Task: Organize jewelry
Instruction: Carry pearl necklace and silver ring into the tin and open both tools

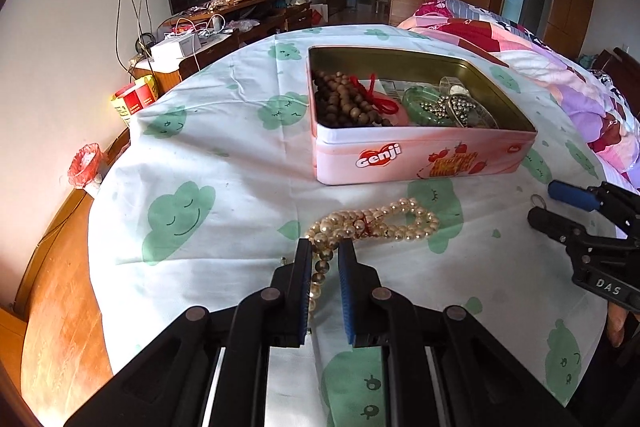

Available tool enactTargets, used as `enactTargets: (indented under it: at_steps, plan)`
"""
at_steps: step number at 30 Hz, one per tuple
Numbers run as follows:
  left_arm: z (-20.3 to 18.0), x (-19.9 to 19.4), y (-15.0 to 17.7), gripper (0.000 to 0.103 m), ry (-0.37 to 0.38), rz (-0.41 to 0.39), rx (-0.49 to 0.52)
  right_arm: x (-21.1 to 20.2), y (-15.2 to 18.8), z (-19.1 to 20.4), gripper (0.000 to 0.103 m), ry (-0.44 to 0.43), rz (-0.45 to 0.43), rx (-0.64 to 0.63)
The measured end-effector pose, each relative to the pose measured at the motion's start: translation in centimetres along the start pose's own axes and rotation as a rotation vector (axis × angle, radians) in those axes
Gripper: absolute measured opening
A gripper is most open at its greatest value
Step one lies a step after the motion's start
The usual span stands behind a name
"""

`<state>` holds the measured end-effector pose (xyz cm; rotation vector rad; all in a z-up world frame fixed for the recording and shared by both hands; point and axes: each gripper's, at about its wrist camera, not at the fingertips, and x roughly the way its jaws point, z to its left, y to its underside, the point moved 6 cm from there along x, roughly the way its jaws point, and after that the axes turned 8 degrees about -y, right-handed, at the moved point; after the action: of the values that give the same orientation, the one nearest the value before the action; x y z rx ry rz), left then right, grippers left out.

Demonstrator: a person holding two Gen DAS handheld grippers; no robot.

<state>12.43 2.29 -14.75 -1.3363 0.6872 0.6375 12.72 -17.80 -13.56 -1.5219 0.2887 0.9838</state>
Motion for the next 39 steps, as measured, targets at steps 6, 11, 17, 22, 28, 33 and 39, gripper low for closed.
enactTargets:
  at_steps: [6, 11, 17, 22, 28, 33, 39]
  plan:
    - [-0.2, 0.2, 0.1, 0.013, -0.019, -0.015, 0.01, 0.4, 0.3, -0.2, 0.021, -0.004, 0.017, 0.009]
    - [0.0, -0.2, -0.2, 0.013, -0.015, -0.024, 0.002, 0.2, 0.5, 0.1, 0.021, -0.003, 0.012, -0.011]
    - [0.1, -1.7, -0.9, 0.013, -0.005, -0.057, -0.008, -0.9, -0.2, 0.5, 0.021, 0.008, -0.024, -0.021]
    - [0.2, -3.5, -1.9, 0.013, 0.001, -0.097, -0.015, -2.3, -1.0, 0.7, 0.021, 0.014, -0.061, -0.027]
    - [0.3, -5.6, -3.6, 0.013, -0.018, -0.16, -0.004, -3.5, -2.3, 1.1, 0.021, 0.031, -0.109, -0.049]
    - [-0.3, -6.8, -5.6, 0.013, -0.031, -0.203, 0.024, -4.0, -3.9, 1.3, 0.021, 0.037, -0.138, -0.069]
    - [-1.2, -6.7, -7.3, 0.013, -0.041, -0.226, 0.052, -4.2, -5.5, 1.0, 0.021, 0.046, -0.167, -0.078]
